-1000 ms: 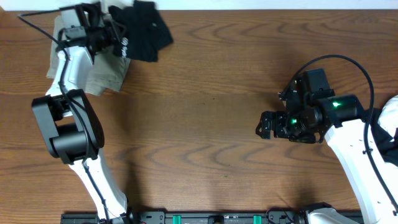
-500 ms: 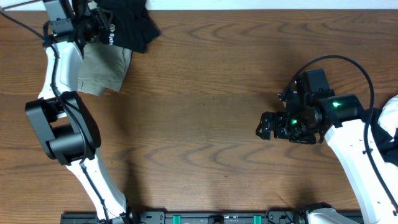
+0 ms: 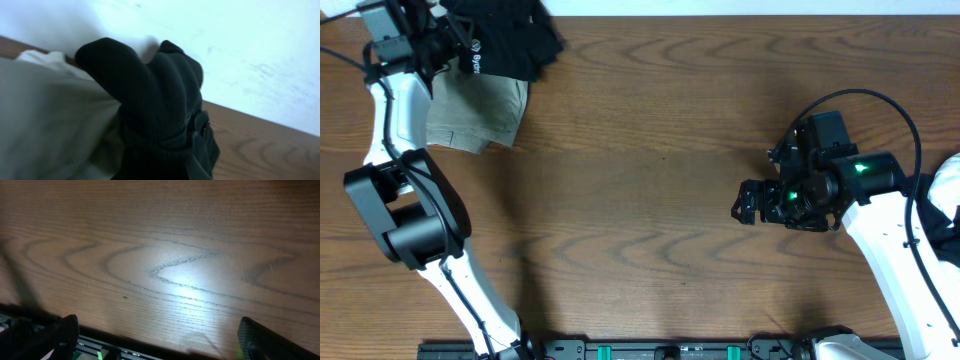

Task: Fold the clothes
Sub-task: 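Lift and carry the black bundle onto the khaki garment with the left gripper, then lower the black bundle onto the khaki garment and adjust its position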

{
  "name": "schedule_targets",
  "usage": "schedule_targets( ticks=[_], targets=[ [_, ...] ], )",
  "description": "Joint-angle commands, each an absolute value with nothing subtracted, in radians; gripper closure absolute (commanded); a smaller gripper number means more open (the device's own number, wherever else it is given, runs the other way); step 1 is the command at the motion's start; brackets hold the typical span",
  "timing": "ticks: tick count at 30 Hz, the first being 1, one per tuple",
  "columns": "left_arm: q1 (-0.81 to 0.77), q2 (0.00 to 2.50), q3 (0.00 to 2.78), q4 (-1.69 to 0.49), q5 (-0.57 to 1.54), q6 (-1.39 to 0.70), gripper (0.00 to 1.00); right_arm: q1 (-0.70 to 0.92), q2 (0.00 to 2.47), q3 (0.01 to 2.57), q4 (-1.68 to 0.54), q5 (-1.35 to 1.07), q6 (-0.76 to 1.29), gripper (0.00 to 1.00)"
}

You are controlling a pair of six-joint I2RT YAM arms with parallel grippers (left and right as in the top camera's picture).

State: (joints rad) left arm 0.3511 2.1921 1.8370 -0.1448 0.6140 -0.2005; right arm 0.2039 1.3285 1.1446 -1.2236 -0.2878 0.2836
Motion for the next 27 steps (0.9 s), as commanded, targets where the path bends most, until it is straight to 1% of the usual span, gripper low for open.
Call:
schedule_targets(
  ticks=[1, 9, 15, 21, 27],
  targets=[
    [0.403, 2.194, 1.881, -0.124, 0.600, -0.240, 0.94, 0.199, 1.327, 1.152, -1.227, -0.288, 0.284, 0.01],
    [0.480, 2.194, 1.881, -0.133, 0.593, -0.295, 0.94, 0.199, 1.327, 1.152, -1.226, -0.288, 0.284, 0.01],
    [0.499, 2.194, 1.881, -0.167, 0.584, -0.301, 0.94, 0.199, 1.327, 1.152, -1.225, -0.289, 0.284, 0.01],
    [0.496, 2.197, 1.869, -0.226, 0.518, -0.306, 0.94, 0.199, 1.327, 1.152, -1.224, -0.289, 0.284, 0.01],
    [0.494, 2.217, 1.868, -0.315, 0.384, -0.400, 0.94, 0.199, 1.327, 1.152, -1.223, -0.289, 0.284, 0.01]
  ],
)
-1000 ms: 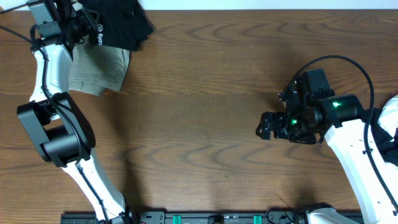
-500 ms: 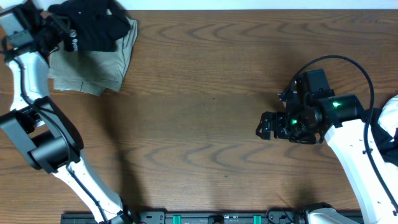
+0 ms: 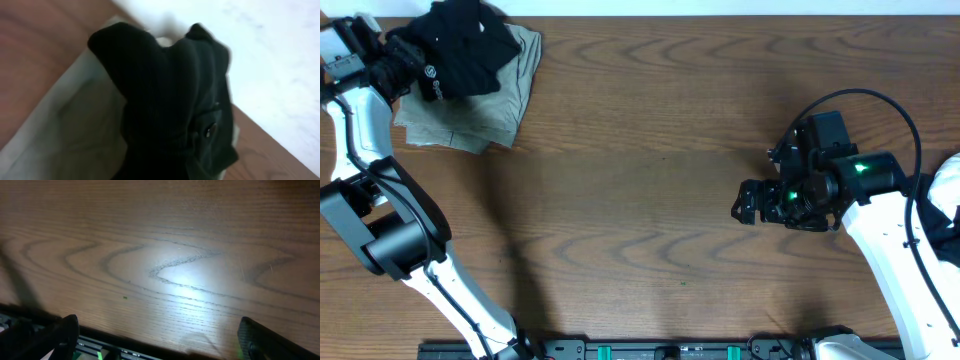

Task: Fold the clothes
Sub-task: 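Lower the black bundle onto the khaki garment and adjust its position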

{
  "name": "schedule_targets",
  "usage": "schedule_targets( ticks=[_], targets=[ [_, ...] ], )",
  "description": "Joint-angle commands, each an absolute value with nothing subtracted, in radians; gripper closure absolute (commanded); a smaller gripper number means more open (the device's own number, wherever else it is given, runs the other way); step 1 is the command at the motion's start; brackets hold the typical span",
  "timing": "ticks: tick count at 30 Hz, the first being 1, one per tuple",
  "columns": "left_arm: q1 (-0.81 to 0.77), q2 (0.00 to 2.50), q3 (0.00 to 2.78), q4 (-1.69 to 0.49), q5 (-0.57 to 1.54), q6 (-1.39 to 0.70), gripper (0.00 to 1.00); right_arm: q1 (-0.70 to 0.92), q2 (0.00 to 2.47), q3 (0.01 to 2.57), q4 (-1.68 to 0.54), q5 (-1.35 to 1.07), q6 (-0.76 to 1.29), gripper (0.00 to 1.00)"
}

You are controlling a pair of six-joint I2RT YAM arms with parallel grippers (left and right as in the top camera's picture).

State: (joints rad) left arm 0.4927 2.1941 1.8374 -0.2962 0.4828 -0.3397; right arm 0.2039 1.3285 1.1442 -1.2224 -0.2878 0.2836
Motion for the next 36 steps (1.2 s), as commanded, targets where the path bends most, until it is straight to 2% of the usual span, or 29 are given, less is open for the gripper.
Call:
schedule_targets(
  ticks=[1, 8, 9, 10, 12, 14, 15, 16, 17, 19, 20, 23, 24, 27, 36],
  targets=[
    [0.494, 2.217, 1.868, -0.330, 0.362, -0.417, 0.94, 0.199, 1.327, 1.152, -1.223, -0.289, 0.284, 0.01],
    [0.495, 2.218, 1.868, -0.390, 0.216, -0.537, 0.92, 0.199, 1.327, 1.152, -1.224, -0.289, 0.284, 0.01],
    [0.494, 2.218, 1.868, -0.390, 0.216, -0.537, 0.78, 0.199, 1.327, 1.152, -1.225, -0.289, 0.284, 0.01],
    [0.494, 2.218, 1.868, -0.393, 0.216, -0.537, 0.57, 0.199, 1.327, 1.152, -1.225, -0.289, 0.284, 0.01],
    [0.494, 2.218, 1.868, -0.397, 0.216, -0.538, 0.47, 0.199, 1.327, 1.152, -1.224, -0.289, 0.284, 0.01],
    [0.493, 2.218, 1.868, -0.410, 0.217, -0.550, 0.46, 0.199, 1.327, 1.152, -1.224, -0.289, 0.284, 0.01],
    [0.493, 2.218, 1.868, -0.419, 0.218, -0.567, 0.50, 0.199, 1.327, 1.152, -1.224, -0.289, 0.284, 0.01],
    [0.493, 2.218, 1.868, -0.429, 0.220, -0.588, 0.66, 0.199, 1.327, 1.152, -1.224, -0.289, 0.284, 0.01],
    [0.493, 2.218, 1.868, -0.442, 0.220, -0.612, 0.76, 0.199, 1.327, 1.152, -1.224, -0.289, 0.284, 0.01],
    [0.493, 2.218, 1.868, -0.469, 0.229, -0.661, 0.79, 0.199, 1.327, 1.152, -1.227, -0.290, 0.284, 0.01],
    [0.493, 2.218, 1.868, -0.479, 0.245, -0.665, 0.77, 0.199, 1.327, 1.152, -1.227, -0.293, 0.284, 0.01],
    [0.493, 2.218, 1.868, -0.500, 0.280, -0.665, 0.43, 0.199, 1.327, 1.152, -1.228, -0.297, 0.284, 0.01],
    [0.493, 2.218, 1.868, -0.513, 0.279, -0.667, 0.39, 0.199, 1.327, 1.152, -1.228, -0.297, 0.284, 0.01],
    [0.493, 2.218, 1.868, -0.548, 0.278, -0.668, 0.34, 0.199, 1.327, 1.152, -1.232, -0.297, 0.283, 0.01],
    [0.493, 2.221, 1.868, -0.564, 0.276, -0.601, 0.28, 0.199, 1.327, 1.152, -1.255, -0.296, 0.275, 0.01]
  ],
)
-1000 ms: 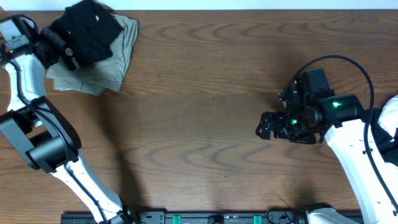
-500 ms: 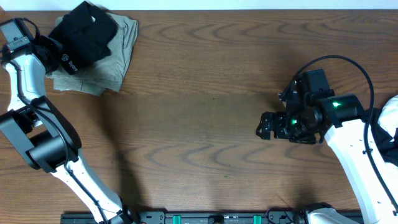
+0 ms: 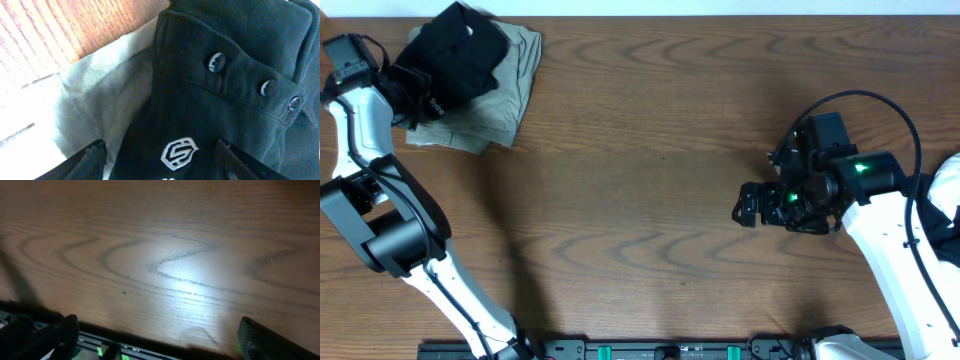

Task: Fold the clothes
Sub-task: 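Lower the black bundle onto the khaki garment and adjust its position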

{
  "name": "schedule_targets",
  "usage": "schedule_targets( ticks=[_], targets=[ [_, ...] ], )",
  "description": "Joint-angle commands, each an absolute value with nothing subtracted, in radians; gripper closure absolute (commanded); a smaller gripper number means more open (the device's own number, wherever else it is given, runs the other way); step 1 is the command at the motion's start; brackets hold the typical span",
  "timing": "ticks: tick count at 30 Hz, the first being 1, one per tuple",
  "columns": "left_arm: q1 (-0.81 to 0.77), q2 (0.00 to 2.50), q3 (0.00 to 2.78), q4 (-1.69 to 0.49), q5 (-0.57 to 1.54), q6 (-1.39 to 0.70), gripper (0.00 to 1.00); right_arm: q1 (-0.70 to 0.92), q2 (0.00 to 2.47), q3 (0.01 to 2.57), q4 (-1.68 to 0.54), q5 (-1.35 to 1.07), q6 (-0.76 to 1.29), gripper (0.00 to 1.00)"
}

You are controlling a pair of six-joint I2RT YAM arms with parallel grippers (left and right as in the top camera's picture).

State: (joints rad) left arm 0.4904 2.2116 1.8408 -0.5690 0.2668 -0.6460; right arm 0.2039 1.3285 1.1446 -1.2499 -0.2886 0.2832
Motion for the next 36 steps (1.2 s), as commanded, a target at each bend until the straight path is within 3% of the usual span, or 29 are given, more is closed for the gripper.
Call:
schedule_targets(
  ticks=[1, 14, 20, 27, 36],
  targets=[
    [0.493, 2.224, 1.868, -0.563, 0.276, -0.593, 0.28, 0.199, 1.327, 1.152, -1.257, -0.296, 0.275, 0.01],
    [0.477, 2.271, 1.868, -0.531, 0.367, -0.539, 0.29, 0.199, 1.327, 1.152, -1.251, -0.296, 0.276, 0.01],
    [0.458, 2.292, 1.868, -0.579, 0.396, -0.591, 0.62, 0.199, 1.327, 1.152, -1.250, -0.296, 0.276, 0.01],
    [0.455, 2.292, 1.868, -0.587, 0.490, -0.666, 0.91, 0.199, 1.327, 1.152, -1.250, -0.296, 0.275, 0.01],
    [0.455, 2.273, 1.871, -0.567, 0.612, -0.761, 0.94, 0.199, 1.327, 1.152, -1.250, -0.296, 0.275, 0.01]
  ],
)
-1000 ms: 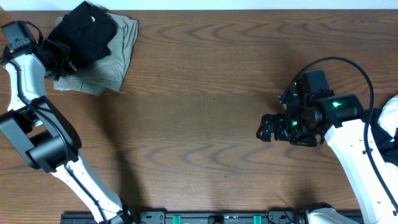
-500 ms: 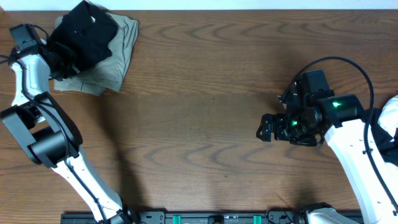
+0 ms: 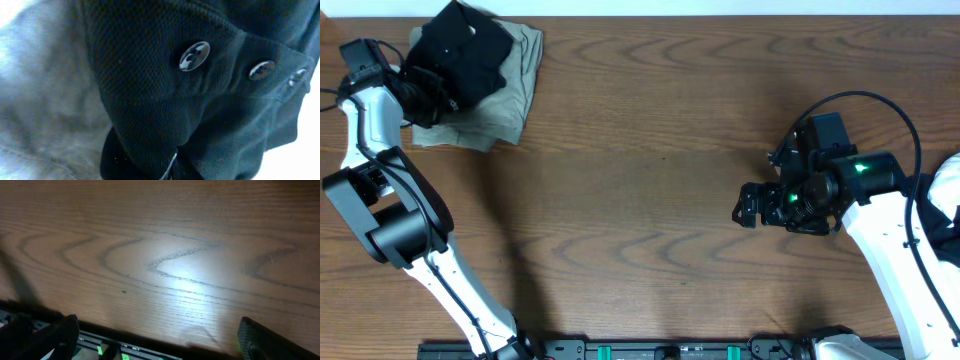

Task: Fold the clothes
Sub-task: 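Lower the black bundle onto the khaki garment and adjust its position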

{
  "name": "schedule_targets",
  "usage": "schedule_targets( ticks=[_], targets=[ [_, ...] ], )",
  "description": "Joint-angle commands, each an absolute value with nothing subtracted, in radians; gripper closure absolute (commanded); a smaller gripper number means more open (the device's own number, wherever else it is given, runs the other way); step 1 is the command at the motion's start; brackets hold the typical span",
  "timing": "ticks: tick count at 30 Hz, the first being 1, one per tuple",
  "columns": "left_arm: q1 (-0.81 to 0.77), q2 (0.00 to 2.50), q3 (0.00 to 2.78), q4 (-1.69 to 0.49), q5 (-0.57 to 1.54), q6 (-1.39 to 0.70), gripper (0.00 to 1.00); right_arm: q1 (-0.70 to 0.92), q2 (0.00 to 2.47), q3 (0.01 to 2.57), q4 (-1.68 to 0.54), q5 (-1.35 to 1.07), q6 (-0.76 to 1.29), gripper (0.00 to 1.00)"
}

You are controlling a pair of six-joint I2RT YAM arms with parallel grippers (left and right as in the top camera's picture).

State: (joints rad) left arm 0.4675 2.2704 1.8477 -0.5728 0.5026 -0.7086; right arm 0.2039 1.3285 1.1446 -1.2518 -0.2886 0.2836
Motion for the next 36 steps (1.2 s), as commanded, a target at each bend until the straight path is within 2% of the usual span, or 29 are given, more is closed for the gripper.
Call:
schedule_targets(
  ticks=[1, 12, 24, 36],
  targets=[
    [0.455, 2.269, 1.871, -0.566, 0.614, -0.769, 0.94, 0.199, 1.327, 1.152, -1.250, -0.296, 0.275, 0.01],
    [0.452, 2.176, 1.872, -0.568, 0.615, -0.795, 0.94, 0.199, 1.327, 1.152, -1.251, -0.296, 0.263, 0.01],
    [0.402, 2.175, 1.871, -0.612, 0.624, -0.938, 0.94, 0.199, 1.327, 1.152, -1.254, -0.296, 0.263, 0.01],
    [0.380, 2.176, 1.870, -0.641, 0.636, -0.982, 0.94, 0.199, 1.327, 1.152, -1.257, -0.296, 0.253, 0.01]
  ],
)
